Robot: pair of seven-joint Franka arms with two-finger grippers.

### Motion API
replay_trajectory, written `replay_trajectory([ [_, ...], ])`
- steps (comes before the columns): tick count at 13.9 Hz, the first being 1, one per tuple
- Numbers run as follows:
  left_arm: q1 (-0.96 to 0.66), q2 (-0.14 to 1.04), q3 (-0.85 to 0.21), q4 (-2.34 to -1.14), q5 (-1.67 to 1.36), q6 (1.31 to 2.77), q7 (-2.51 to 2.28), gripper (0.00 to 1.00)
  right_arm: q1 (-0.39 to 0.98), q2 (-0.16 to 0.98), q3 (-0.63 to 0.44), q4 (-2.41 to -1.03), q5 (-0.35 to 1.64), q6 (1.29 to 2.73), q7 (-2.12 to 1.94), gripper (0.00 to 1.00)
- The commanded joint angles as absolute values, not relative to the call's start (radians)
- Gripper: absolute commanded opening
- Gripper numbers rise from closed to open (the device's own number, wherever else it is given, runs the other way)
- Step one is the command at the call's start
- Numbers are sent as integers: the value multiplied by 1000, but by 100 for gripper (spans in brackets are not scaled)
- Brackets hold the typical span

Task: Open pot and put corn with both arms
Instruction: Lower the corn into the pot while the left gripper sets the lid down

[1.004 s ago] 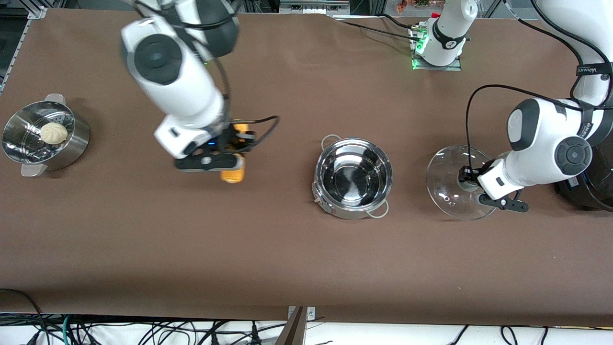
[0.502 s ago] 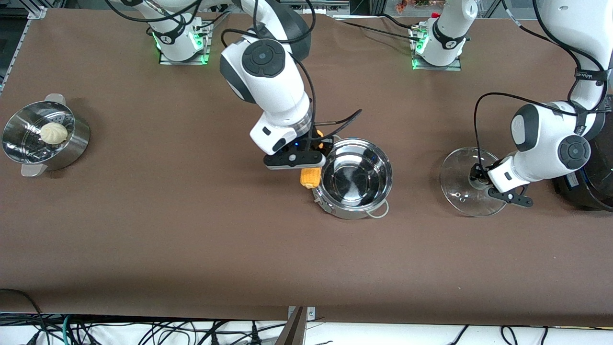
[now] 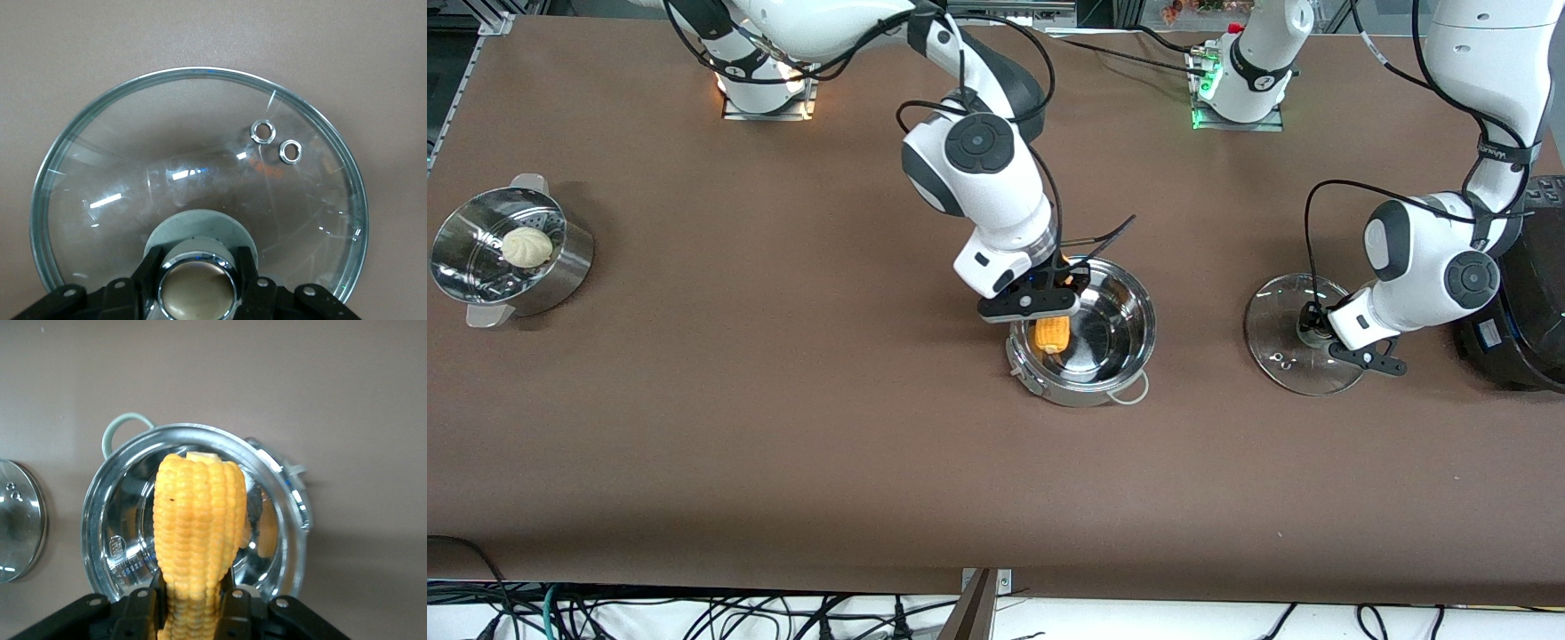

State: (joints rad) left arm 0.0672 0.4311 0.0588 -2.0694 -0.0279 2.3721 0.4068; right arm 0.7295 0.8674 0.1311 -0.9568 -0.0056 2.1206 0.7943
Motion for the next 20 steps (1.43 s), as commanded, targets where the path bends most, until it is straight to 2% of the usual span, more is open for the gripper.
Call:
replay_trajectory([
  [1, 69, 410, 61, -2079, -5, 2375, 420, 75, 761, 933, 126, -870, 3, 2117, 810, 0],
  [2, 69, 408, 61, -2080, -6, 2375, 419, 100, 765, 937, 126, -870, 3, 2120, 810, 0],
  [6, 80, 399, 61, -2088, -5, 2367, 403, 100, 778, 974, 126, -870, 3, 2178, 810, 0],
  [10, 98, 309, 61, -2164, -5, 2361, 402, 100, 787, 980, 123, -873, 3, 2203, 810, 0],
  [14, 98, 117, 60, -2163, -5, 2355, 397, 100, 787, 1017, 121, -874, 2, 2250, 811, 0],
  [17, 97, -23, 60, -2161, -5, 2219, 324, 100, 787, 1031, 121, -879, -3, 2261, 811, 0],
  [20, 94, -132, 60, -2134, -5, 2096, 310, 100, 787, 1035, 120, -879, -5, 2263, 811, 28],
])
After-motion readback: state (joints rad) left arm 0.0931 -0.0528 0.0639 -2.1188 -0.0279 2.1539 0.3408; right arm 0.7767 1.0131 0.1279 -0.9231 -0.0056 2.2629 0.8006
